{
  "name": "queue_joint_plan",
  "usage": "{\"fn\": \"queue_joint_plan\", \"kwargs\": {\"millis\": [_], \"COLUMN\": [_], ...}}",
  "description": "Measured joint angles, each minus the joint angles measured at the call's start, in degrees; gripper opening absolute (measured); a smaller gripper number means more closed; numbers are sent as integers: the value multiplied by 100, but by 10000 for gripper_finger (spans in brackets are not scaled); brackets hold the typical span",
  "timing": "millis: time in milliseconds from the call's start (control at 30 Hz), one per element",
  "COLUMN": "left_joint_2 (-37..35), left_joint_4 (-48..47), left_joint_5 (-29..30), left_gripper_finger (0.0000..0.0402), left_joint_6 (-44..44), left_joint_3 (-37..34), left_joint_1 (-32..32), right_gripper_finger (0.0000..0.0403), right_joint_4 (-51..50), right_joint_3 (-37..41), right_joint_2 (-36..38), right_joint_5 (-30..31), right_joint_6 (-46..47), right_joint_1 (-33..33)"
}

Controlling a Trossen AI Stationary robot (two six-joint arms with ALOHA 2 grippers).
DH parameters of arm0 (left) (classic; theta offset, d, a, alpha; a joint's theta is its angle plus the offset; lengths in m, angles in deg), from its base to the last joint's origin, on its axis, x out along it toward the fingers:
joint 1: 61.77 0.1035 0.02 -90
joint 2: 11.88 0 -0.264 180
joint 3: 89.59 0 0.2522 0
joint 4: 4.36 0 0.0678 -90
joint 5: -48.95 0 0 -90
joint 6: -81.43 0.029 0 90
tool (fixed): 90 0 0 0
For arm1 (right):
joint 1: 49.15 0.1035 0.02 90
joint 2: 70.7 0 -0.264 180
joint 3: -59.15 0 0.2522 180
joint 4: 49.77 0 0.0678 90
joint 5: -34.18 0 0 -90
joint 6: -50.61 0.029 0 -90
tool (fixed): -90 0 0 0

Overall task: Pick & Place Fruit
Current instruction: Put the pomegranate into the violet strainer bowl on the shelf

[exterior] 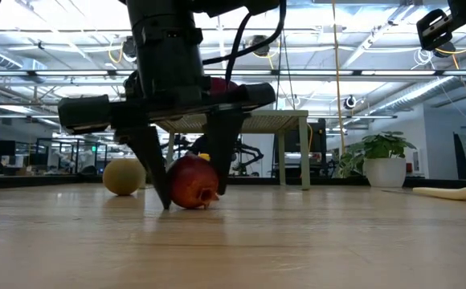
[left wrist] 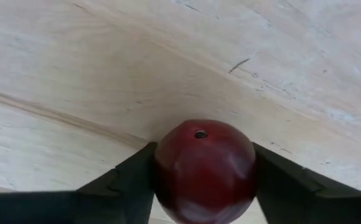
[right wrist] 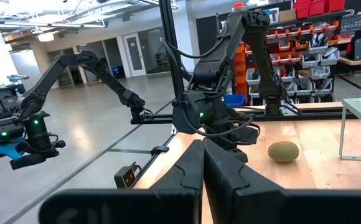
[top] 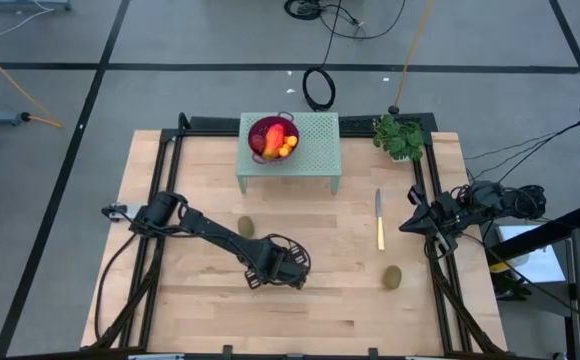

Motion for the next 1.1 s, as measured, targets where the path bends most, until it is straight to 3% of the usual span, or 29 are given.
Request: {"fn": "queue_joint_plan", "kwargs": {"millis": [167, 333, 433, 567, 800, 933, 1100], "left_joint_2": [0, -72, -293, -851, -1963, -2544, -3138], "left_joint_4": [0, 79, 163, 199, 216, 475, 874], "left_joint_5": [6, 213, 845, 2191, 4295, 4760, 4832], "left_gripper_finger": [181, 187, 193, 180, 183, 193, 174], "left_joint_6": [-3, 289, 715, 1571, 4220, 6554, 9077], "left_joint_3": [0, -13, -13, -7, -7, -7, -2], "left_joint_1": [0, -2, -1, -27, 163, 432, 1030], "right_gripper_finger": [0, 0, 0, 0, 0, 0, 0], "right_joint_4": [0, 0, -2, 0, 3, 2, 7], "right_joint_3": [0, 0, 0, 0, -2, -2, -2], "right_joint_2": [0, 0, 0, -2, 0, 0, -2], "right_joint_5": [0, 0, -1, 0, 7, 13, 20], "right_joint_6": [-65, -125, -150, -279, -400, -453, -631], "right_joint_1": [1, 0, -1, 1, 0, 1, 0]}}
